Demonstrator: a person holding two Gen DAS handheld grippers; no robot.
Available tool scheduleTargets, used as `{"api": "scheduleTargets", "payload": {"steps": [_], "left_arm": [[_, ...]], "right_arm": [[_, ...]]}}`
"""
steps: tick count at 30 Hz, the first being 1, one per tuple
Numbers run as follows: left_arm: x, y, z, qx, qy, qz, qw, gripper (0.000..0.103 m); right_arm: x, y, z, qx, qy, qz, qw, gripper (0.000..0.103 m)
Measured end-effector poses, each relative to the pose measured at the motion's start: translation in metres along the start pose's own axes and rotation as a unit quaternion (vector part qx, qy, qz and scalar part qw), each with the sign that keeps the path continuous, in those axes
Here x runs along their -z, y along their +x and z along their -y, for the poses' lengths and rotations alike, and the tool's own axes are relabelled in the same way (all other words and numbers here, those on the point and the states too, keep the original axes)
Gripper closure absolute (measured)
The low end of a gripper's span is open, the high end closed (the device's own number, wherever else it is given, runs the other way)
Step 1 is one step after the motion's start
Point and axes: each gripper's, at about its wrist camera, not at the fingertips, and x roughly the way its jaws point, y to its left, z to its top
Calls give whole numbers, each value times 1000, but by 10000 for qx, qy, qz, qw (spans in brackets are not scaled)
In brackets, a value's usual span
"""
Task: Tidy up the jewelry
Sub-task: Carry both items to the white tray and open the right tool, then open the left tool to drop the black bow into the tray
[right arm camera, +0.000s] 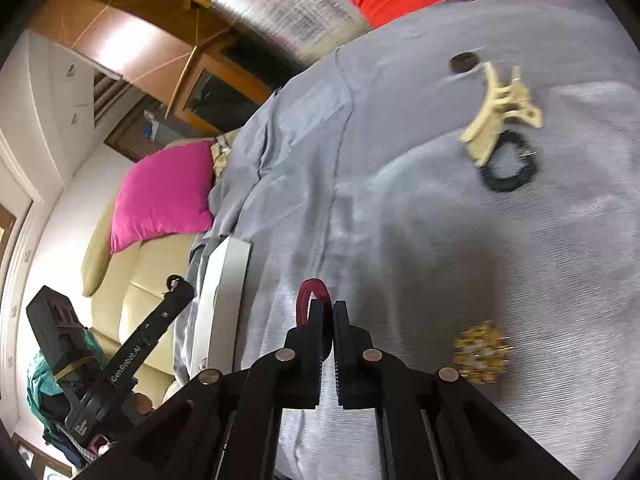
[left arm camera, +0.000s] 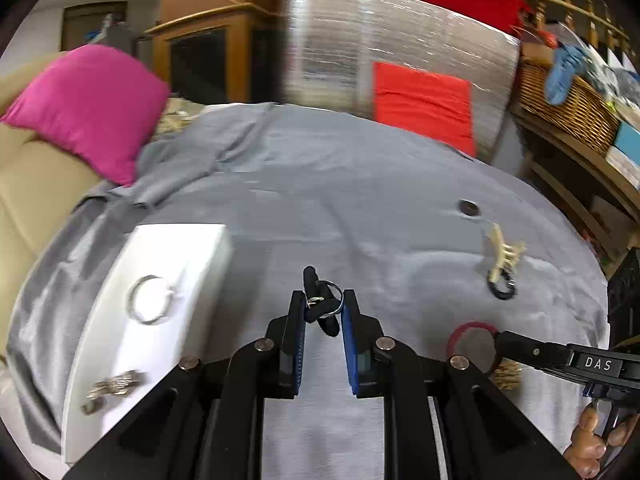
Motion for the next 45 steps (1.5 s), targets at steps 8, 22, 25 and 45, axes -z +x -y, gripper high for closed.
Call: {"api": "scheduleTargets", "payload": {"steps": [8,22,25,45], "left_arm": [[12,-19,-78,-558,-528,-69,9970,85],[52,-48,-149,-1265,-1437,-436,9805,85],[61,-47,-159,-1453,-1570,-582,9751,85],[85,3,-166,-1713,-1794,-1651,9546,85]], "right_arm": [[8,36,-58,-133,-526,-83,9985,98],[26,99,-174,-624,-1476,-242,9868,98],[31,118,-191,-594,-1686,-347,9833,98],[66,211,-219,11,-2570,-985,9614,97]]}}
